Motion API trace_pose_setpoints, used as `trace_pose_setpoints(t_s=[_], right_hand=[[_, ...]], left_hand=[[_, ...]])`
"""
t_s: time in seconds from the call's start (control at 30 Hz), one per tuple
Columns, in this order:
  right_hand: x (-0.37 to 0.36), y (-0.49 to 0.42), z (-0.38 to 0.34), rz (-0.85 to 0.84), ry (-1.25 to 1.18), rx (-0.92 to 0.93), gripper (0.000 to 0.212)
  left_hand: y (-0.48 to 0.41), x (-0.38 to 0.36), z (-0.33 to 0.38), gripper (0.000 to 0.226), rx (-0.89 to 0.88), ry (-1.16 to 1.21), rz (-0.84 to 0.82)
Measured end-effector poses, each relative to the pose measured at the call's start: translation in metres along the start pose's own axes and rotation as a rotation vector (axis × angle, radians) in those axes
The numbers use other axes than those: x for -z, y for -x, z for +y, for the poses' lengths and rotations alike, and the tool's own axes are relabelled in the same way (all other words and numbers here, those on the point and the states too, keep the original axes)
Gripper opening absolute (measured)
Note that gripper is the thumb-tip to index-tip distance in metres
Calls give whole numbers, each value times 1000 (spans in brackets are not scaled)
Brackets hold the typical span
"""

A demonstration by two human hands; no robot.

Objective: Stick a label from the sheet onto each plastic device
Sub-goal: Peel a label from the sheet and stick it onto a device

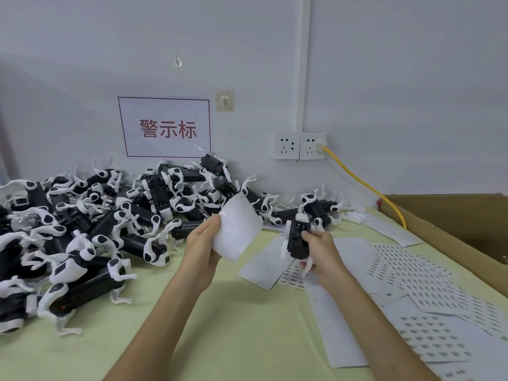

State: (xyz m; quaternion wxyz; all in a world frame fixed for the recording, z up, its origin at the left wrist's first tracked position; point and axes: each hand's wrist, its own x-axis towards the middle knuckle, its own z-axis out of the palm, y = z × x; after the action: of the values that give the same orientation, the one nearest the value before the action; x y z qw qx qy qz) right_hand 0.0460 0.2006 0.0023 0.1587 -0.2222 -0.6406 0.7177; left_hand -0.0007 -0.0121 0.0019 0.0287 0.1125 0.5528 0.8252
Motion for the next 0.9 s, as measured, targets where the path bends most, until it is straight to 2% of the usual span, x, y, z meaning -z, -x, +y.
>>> trace_pose_setpoints(t_s=[0.17,0.3,0.37,0.43,0.53,0.57,0.63,0.7,0.8,0.9], right_hand=[[-1,1,4,-13,223,33,20],[2,-2,4,44,388,161,22],[3,-4,3,51,398,186,26],[4,-3,3,132,381,291,25],[7,3,-5,238,166,526,5],[7,6,-9,194,49,528,5],[4,13,-17,-4,-140,419,4],[-1,19,-17,-164,-185,335,12],[-2,22,-15,-242,-231,340,28],[2,22,-17,-245,-133,446,30]], left_hand=[[8,-3,6,50,-33,14,-187],[11,-4,8,64,-49,23,-253],[12,-6,8,63,-53,18,-259],[12,-8,7,55,-41,13,-245],[10,-9,4,41,-39,-14,-231],[10,-9,2,38,-40,-27,-229],[11,-12,0,34,-37,-50,-234],[13,-14,-3,32,-29,-70,-245],[16,-18,-6,30,-12,-89,-282],[17,-20,-9,26,-3,-70,-327]])
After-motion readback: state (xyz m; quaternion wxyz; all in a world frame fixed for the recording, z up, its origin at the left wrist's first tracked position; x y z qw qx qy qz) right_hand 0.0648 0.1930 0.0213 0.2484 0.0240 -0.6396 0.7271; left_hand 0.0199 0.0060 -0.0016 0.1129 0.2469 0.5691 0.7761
